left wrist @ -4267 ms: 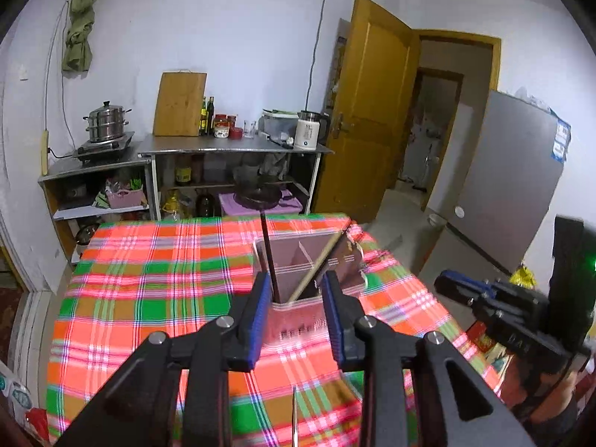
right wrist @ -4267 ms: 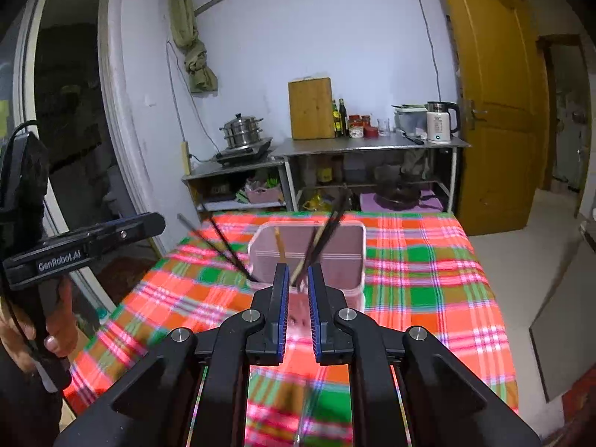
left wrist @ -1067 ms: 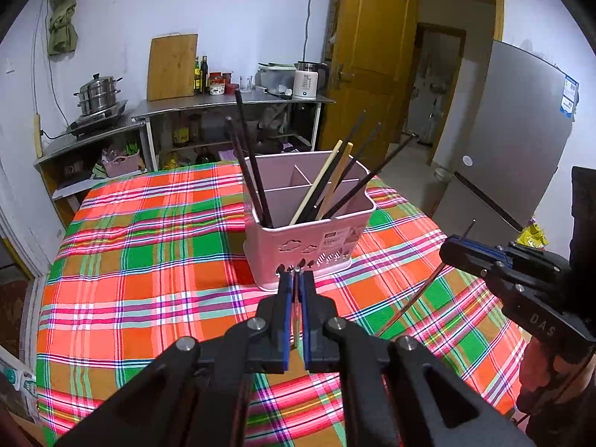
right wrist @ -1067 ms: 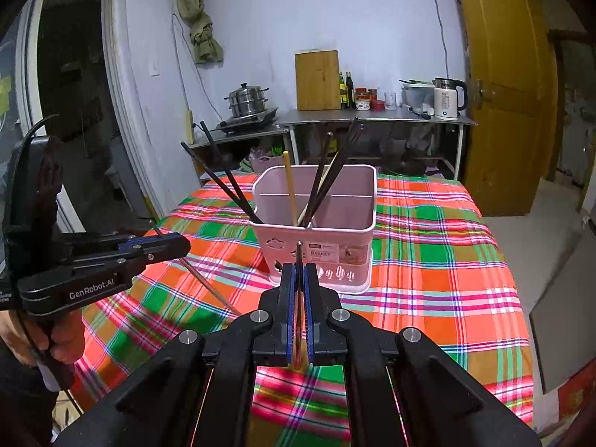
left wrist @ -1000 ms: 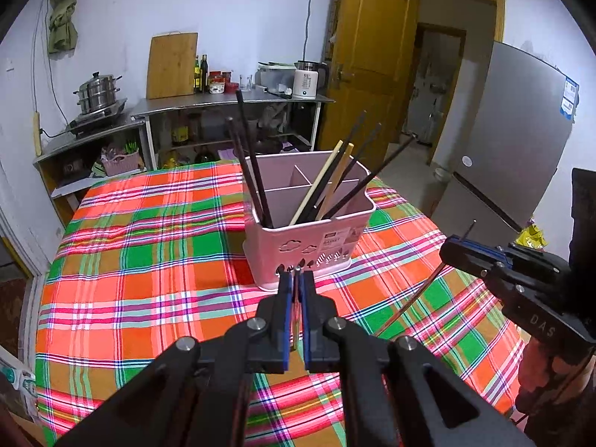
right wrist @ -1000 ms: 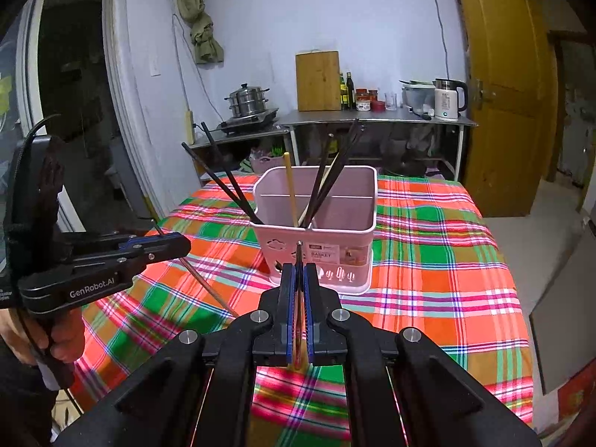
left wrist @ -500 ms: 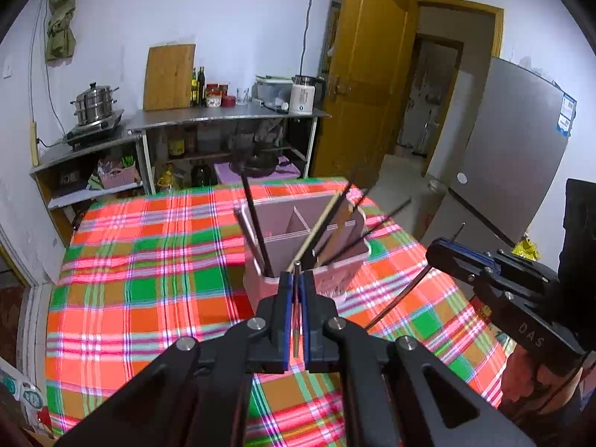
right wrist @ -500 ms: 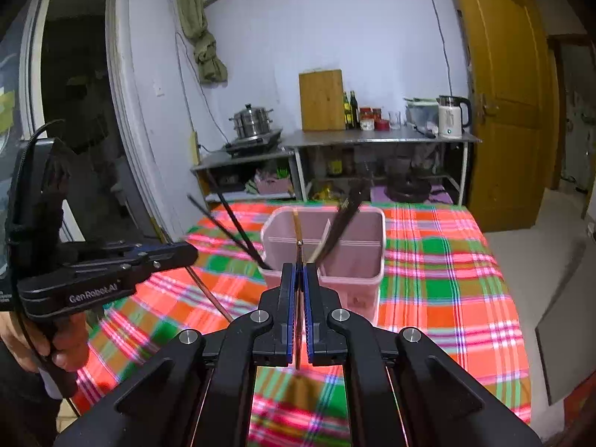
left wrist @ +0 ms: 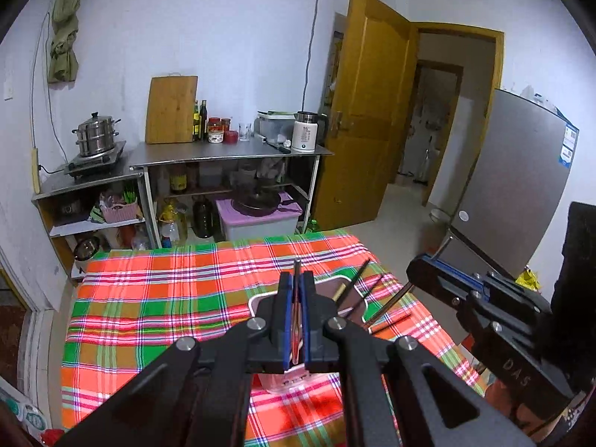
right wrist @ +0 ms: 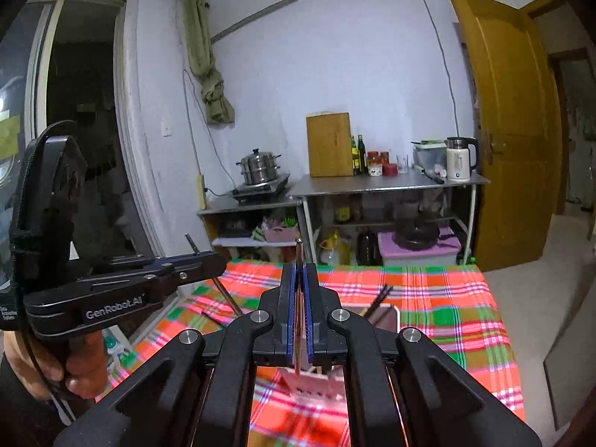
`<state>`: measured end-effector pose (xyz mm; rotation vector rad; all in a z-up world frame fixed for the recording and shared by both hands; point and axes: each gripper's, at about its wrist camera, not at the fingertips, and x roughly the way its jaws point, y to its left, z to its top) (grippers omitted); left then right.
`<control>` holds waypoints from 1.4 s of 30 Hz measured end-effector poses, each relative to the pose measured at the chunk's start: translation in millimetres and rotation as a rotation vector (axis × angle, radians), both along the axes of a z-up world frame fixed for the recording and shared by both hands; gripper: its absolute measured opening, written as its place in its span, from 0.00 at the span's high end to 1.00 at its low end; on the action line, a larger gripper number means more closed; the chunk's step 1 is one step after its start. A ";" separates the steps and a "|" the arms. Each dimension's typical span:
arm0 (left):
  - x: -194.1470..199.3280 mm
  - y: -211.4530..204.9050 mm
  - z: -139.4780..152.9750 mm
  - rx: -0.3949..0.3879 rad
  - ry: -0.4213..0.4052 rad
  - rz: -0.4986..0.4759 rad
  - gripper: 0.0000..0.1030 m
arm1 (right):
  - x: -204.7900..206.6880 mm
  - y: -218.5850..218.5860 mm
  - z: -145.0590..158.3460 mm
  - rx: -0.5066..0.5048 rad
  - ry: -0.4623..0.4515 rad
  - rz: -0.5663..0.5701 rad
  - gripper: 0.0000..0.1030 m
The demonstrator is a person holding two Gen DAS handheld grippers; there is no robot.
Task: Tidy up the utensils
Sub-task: 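Lower both metal chopsticks into the pink basket and open both tools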
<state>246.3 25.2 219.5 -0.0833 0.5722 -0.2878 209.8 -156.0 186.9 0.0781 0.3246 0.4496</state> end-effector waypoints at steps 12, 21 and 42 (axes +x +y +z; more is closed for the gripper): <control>42.6 -7.4 -36.2 0.027 0.085 0.000 0.95 | 39.0 3.6 -24.1 -0.016 0.062 -0.027 0.96; 51.5 -5.9 -38.2 0.037 0.088 0.013 0.94 | 59.5 4.4 -47.6 -0.035 0.154 -0.024 0.96; -26.9 5.2 -25.7 -0.004 -0.048 0.016 0.68 | 3.4 -18.3 -41.1 -0.030 0.091 -0.031 0.87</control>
